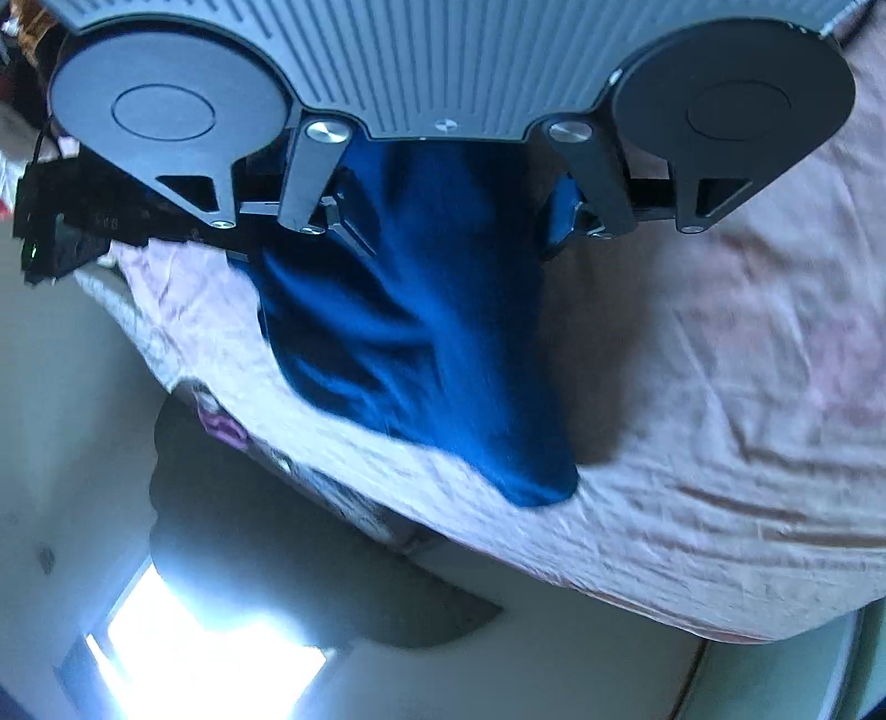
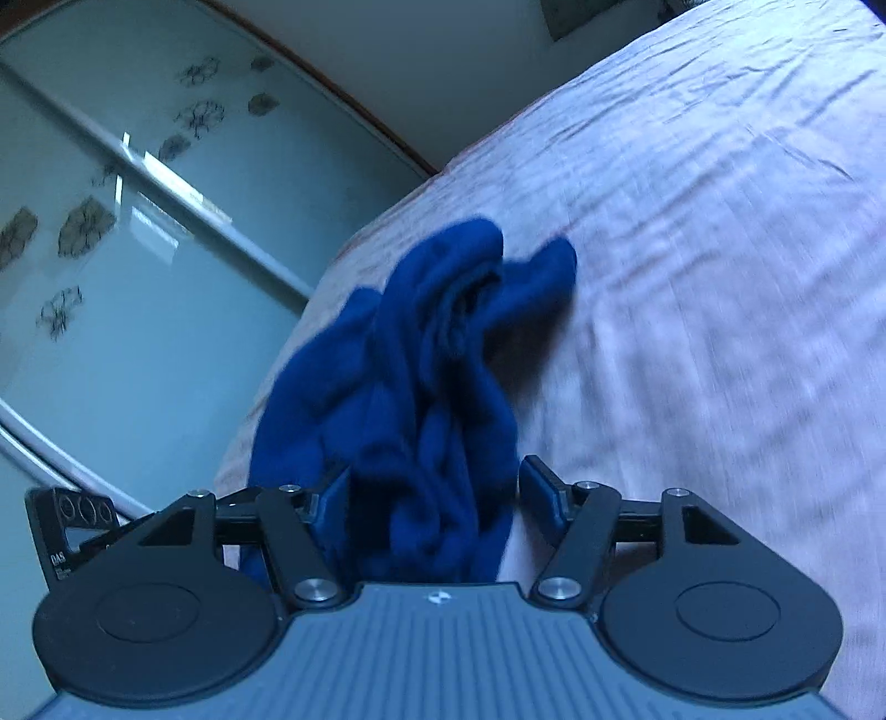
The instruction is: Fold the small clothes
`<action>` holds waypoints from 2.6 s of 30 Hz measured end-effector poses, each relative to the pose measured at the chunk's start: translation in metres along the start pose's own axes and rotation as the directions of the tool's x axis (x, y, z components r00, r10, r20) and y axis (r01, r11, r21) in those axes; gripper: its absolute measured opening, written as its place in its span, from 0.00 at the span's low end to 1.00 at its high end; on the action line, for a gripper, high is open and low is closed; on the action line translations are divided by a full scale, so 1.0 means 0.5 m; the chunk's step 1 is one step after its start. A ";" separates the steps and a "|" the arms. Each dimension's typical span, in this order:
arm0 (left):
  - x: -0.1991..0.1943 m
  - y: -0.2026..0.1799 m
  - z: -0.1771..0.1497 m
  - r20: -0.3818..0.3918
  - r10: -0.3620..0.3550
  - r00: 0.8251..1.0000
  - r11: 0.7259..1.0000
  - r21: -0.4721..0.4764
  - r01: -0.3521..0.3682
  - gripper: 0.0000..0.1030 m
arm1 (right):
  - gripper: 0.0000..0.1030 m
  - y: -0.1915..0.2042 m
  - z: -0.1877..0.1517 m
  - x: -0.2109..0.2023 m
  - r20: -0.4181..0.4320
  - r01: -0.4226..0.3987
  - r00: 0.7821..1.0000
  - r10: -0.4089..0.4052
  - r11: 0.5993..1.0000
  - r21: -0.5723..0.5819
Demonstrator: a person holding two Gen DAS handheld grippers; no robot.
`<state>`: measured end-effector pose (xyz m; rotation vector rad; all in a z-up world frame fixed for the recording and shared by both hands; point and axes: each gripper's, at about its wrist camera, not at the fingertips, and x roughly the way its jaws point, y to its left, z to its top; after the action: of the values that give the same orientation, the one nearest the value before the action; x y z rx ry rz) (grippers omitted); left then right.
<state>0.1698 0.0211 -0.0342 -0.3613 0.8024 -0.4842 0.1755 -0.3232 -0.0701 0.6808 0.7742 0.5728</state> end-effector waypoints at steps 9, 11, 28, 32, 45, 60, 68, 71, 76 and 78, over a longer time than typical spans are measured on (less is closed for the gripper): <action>-0.032 0.021 0.006 -0.018 -0.039 0.999 0.996 -0.079 0.038 0.10 | 0.13 -0.003 -0.020 -0.035 0.030 -0.057 0.998 0.055 0.996 0.071; -0.029 0.025 0.002 -0.046 -0.006 0.999 0.998 -0.066 0.003 0.11 | 0.16 -0.001 -0.030 -0.043 0.017 -0.023 1.000 0.022 0.999 0.050; -0.037 -0.055 -0.074 0.036 0.264 0.964 0.959 0.095 -0.267 0.68 | 0.18 0.173 -0.112 -0.017 0.107 0.341 0.939 -0.326 0.851 -0.400; -0.043 -0.062 -0.082 0.059 0.301 0.952 0.946 0.108 -0.306 0.76 | 0.42 0.188 -0.123 -0.039 0.137 0.330 0.944 -0.300 0.858 -0.395; -0.062 -0.100 -0.121 0.092 0.378 0.921 0.914 0.124 -0.387 0.87 | 0.72 0.228 -0.174 -0.039 0.186 0.405 0.914 -0.360 0.805 -0.433; -0.090 -0.103 -0.154 0.101 0.403 0.909 0.904 0.111 -0.413 0.89 | 0.81 0.233 -0.213 -0.060 0.157 0.404 0.915 -0.373 0.825 -0.396; -0.114 -0.098 -0.171 0.120 0.420 0.899 0.898 0.088 -0.431 0.90 | 0.84 0.236 -0.235 -0.062 0.151 0.413 0.910 -0.386 0.814 -0.408; -0.125 -0.096 -0.178 0.148 0.426 0.893 0.894 0.086 -0.440 0.90 | 0.87 0.234 -0.242 -0.063 0.151 0.417 0.908 -0.390 0.812 -0.408; -0.130 -0.095 -0.193 0.189 0.453 0.871 0.874 0.095 -0.476 0.90 | 0.87 0.231 -0.252 -0.061 0.161 0.435 0.900 -0.406 0.805 -0.404; -0.128 -0.095 -0.199 0.193 0.456 0.869 0.871 0.103 -0.480 0.91 | 0.87 0.231 -0.255 -0.060 0.162 0.440 0.898 -0.410 0.804 -0.401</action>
<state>0.0437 0.0037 -0.0377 -0.0561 0.6606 -0.0512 0.0334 -0.2262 -0.0400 0.1022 0.6773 0.2856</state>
